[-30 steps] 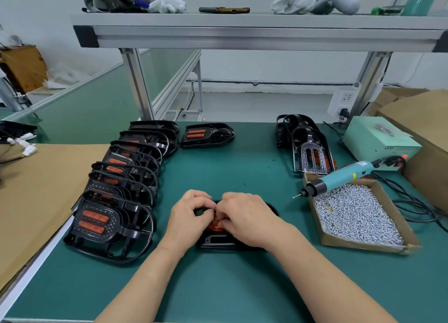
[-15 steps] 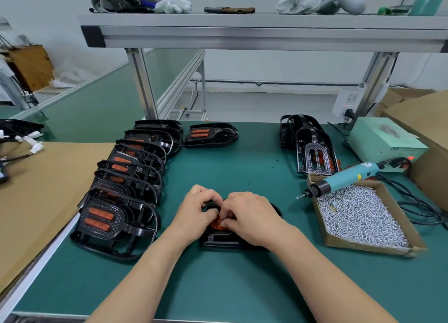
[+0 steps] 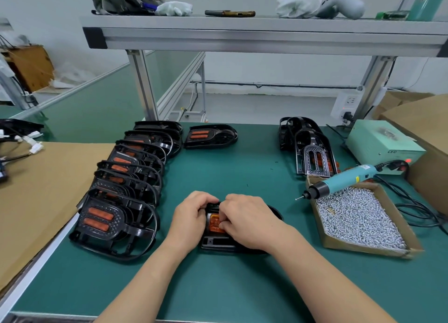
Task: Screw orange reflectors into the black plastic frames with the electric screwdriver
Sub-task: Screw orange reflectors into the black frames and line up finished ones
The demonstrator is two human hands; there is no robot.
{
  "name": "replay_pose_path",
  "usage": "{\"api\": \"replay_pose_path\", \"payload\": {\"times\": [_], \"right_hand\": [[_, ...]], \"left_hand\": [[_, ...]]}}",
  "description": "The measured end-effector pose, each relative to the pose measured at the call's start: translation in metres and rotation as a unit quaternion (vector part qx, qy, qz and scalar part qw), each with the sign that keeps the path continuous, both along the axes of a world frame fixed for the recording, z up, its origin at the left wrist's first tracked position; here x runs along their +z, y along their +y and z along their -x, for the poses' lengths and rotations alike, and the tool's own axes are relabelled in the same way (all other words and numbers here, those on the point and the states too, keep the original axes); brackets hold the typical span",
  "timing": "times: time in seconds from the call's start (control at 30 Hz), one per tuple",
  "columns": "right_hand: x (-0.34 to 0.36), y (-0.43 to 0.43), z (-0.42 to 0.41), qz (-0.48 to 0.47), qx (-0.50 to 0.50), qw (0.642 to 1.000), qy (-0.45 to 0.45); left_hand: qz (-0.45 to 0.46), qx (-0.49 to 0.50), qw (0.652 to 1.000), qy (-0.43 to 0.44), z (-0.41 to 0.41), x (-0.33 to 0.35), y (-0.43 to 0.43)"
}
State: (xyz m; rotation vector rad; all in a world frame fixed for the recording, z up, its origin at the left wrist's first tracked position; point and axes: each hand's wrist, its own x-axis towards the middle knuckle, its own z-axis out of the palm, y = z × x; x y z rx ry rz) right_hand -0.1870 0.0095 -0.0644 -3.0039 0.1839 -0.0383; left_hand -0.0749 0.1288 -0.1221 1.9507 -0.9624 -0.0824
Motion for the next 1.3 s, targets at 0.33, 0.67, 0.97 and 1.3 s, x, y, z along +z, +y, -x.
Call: {"api": "replay_pose_path", "payload": {"times": [0.33, 0.67, 0.97, 1.3], "right_hand": [[0.005, -0.014, 0.003, -0.034, 0.022, 0.999, -0.009], [0.003, -0.006, 0.0, 0.045, 0.047, 0.997, -0.032], [0.008, -0.008, -0.001, 0.005, 0.034, 0.999, -0.03], [0.003, -0.004, -0.001, -0.007, 0.013, 1.0, 0.011]], "left_hand": [[0.001, 0.003, 1.0, -0.005, 0.001, 0.0, -0.001], [0.006, 0.005, 1.0, 0.007, 0.001, 0.0, -0.001], [0.008, 0.004, 1.0, 0.008, 0.002, 0.0, 0.0], [0.007, 0.007, 1.0, 0.018, 0.001, 0.0, -0.002]]}}
